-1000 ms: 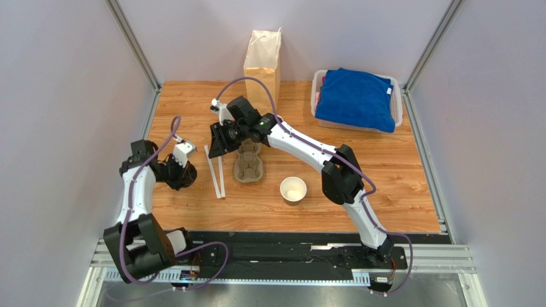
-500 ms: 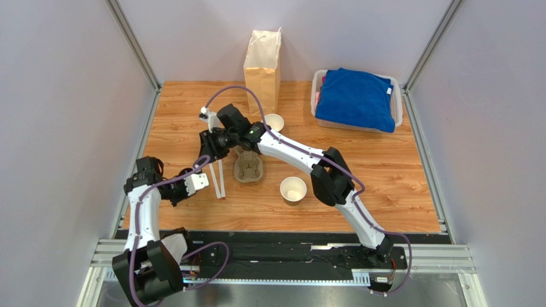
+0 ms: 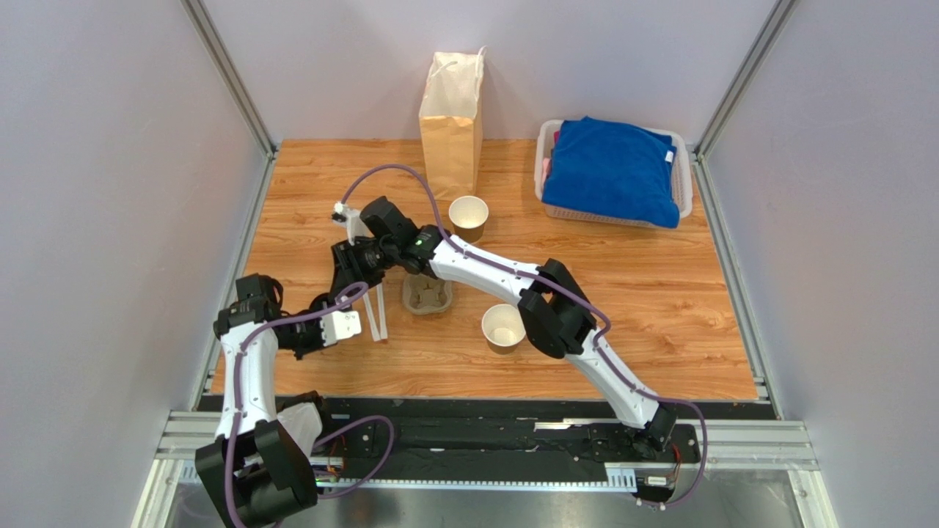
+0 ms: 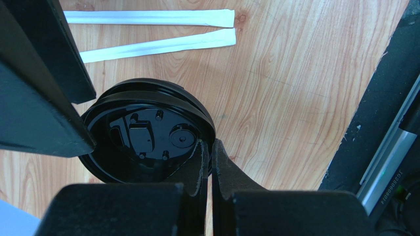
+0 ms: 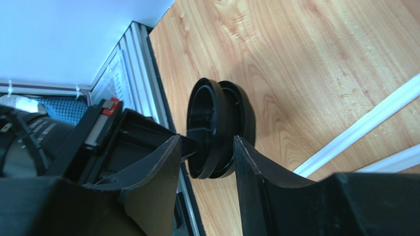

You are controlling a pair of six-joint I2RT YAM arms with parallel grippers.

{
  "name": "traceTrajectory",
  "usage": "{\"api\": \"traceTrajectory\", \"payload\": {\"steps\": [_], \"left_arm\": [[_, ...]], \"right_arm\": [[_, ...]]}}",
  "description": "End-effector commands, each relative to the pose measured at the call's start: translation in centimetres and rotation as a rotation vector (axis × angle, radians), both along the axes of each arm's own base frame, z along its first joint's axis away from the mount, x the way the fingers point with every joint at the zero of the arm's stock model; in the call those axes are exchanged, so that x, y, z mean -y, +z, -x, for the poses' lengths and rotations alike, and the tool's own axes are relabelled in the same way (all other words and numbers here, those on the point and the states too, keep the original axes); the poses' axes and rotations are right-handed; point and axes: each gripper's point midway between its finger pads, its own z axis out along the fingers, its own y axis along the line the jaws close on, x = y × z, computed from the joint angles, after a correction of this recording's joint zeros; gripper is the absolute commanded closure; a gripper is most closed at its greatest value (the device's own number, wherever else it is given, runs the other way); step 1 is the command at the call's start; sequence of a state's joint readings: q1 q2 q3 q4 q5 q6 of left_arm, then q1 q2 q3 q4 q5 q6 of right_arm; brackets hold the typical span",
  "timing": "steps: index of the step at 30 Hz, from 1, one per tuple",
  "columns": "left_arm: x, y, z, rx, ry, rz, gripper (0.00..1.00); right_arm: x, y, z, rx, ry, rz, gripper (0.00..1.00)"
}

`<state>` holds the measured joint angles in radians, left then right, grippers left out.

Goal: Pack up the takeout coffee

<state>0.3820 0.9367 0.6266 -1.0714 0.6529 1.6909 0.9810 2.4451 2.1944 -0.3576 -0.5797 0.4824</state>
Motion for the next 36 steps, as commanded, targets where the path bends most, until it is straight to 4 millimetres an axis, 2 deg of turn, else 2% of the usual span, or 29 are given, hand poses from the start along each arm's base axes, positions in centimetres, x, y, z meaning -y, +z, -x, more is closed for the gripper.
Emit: {"api": "traceTrajectory", "payload": {"steps": [1, 15, 20, 24, 30, 34, 36], "left_arm": [[0.8, 0.5, 0.0, 0.035, -0.048, 0.03, 1.0], [0.7, 0.8, -1.2, 0.029, -0.014, 0.062, 1.0], [0.6, 0.9, -1.3, 0.037, -0.013, 0.059, 1.0], [0.7, 0.8, -1.0, 0.035, -0.021, 0.056, 1.0], [0.8, 0.8, -0.9, 0.041, -0.023, 0.053, 1.0], [0.7, 0.8, -1.0, 0.037, -0.015, 0.057, 1.0], [0.8, 0.8, -1.1, 0.037, -0.013, 0.061, 1.0]], "right_arm": [[-1.2, 1.2, -0.9, 0.047, -0.022, -0.05, 0.52], [-1.4, 0.2, 1.3, -0.034, 0.032, -0.058, 0.64], [-1.3, -0.6, 1.0, -0.029, 0.018, -0.038, 0.64], [-1.1, -1.3, 0.6, -0.012, -0.006, -0.009, 0.57], [-0.8, -1.7, 0.3, -0.001, -0.023, 0.009, 0.54], [-0.7, -1.7, 0.4, -0.005, -0.02, 0.013, 0.53], [-0.6, -1.6, 0.6, -0.009, -0.012, 0.01, 0.58]]}}
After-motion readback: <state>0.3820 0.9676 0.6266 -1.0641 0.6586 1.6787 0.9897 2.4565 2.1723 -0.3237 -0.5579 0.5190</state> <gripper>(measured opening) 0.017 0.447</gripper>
